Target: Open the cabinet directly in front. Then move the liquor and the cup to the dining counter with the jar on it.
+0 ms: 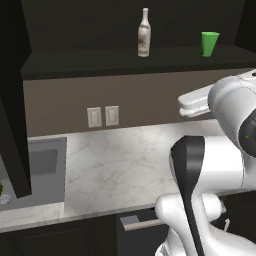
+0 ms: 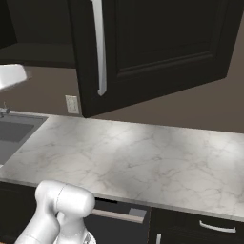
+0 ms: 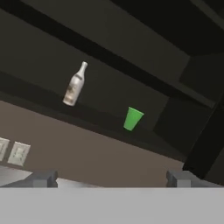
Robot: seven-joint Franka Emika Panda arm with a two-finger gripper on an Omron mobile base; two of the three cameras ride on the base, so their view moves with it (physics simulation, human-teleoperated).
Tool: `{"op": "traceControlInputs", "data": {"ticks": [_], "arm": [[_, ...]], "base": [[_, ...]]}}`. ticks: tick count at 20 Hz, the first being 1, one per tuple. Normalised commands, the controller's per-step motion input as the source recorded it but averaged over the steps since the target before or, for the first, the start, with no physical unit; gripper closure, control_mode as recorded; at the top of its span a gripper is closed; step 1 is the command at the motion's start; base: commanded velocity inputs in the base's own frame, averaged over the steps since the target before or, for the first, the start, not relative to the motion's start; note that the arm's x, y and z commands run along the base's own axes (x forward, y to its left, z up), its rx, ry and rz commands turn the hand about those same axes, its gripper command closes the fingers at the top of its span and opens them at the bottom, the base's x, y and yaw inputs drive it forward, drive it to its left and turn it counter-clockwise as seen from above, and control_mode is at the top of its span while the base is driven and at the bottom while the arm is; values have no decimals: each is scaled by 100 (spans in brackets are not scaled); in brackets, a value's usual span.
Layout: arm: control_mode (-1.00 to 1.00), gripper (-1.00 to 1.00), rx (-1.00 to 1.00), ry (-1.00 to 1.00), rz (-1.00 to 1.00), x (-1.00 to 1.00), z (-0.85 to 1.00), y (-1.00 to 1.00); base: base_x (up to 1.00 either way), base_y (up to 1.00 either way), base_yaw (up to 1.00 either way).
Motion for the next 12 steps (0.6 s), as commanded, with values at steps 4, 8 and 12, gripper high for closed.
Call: {"op": "traceControlInputs", "data": {"ticks": [4,8,12], "arm": [[-100,-100,-3,5,-9,100,-16,0],[-100,-100,-1,3,-2,100,-24,0],[-100,-100,0,4,0,100,-21,-2]], "base": [[0,0,0],[0,0,0],[0,0,0]]}}
